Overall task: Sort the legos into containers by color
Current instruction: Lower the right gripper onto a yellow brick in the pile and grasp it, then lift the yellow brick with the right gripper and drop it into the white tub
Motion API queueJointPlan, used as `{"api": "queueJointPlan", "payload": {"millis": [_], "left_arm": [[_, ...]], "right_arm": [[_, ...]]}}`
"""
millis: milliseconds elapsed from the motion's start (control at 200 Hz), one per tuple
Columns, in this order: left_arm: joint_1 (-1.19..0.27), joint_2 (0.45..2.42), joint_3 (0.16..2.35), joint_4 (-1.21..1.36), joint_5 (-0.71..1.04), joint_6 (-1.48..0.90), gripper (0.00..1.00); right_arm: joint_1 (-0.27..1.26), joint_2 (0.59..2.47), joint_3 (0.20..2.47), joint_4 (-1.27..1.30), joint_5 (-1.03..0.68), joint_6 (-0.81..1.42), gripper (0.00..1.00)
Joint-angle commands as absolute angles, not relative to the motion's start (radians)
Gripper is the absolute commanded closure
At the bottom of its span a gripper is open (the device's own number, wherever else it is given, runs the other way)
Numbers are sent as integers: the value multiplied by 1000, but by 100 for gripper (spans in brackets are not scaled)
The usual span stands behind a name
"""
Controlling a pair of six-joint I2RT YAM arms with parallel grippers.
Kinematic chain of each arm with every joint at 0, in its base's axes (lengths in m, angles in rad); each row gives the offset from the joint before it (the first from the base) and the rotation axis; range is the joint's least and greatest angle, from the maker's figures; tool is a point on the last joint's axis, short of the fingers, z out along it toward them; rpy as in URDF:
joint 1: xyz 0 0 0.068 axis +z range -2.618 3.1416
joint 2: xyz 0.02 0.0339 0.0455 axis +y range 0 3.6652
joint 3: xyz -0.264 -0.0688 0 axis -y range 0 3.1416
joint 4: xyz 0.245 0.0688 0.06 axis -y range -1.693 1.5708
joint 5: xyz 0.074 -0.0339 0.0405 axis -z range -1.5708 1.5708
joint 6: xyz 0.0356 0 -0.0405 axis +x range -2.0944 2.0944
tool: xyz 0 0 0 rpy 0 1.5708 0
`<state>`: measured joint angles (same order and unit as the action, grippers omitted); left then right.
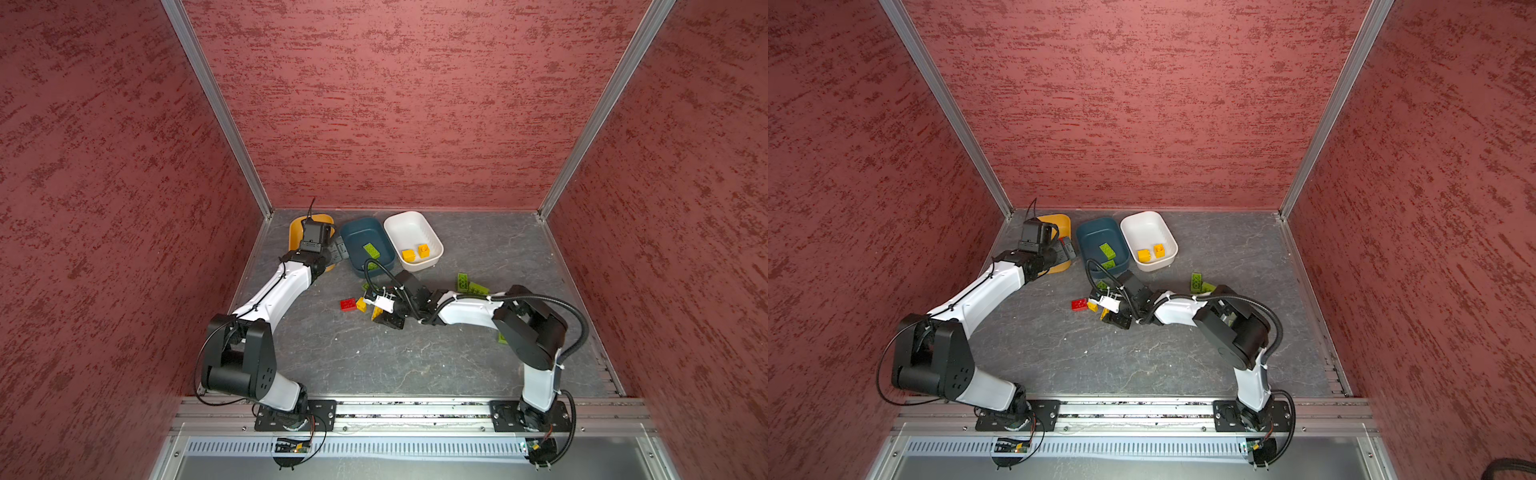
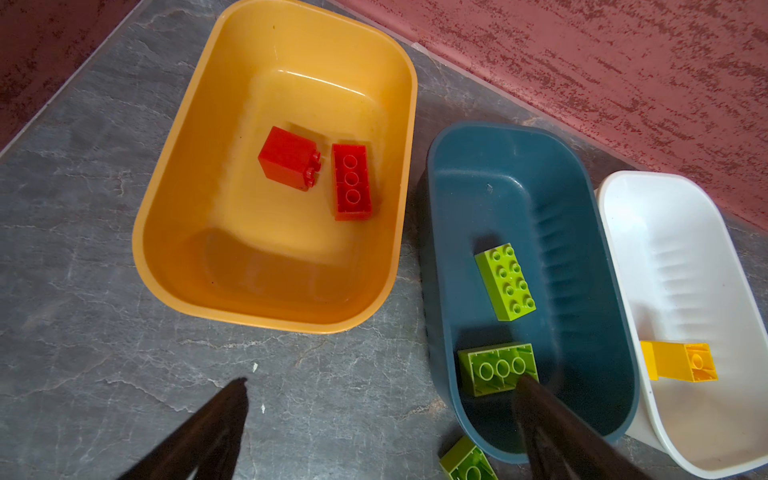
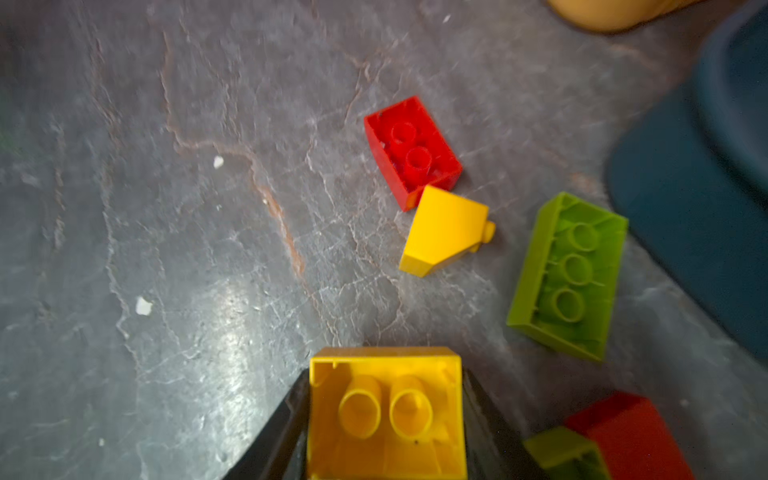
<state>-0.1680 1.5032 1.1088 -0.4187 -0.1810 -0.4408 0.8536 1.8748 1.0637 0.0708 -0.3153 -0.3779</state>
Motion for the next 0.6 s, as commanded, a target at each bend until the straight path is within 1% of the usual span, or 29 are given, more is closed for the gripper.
{"api": "queueJointPlan", "payload": {"millis": [0,160,326,441,596], "left_arm": [[-167,1463,1090,-462,-184,-438,1],[-176,1421,1069,-540,-208,-421,1],[-179,1349,1017,-640,-205,-431,1],[-182,1306,954,-670,-112,-467,1],[-199,1303,918,-738,-52,-467,1]], "right_arm": [[806,1759,1004,278,-298,-296,61],[711,1671,930,417,-265,-177,62],[583,1655,916,503,-221,-24,63],[505,1690,962,471,-176,60,63],[480,1779,1086,337,-84,68,61]]}}
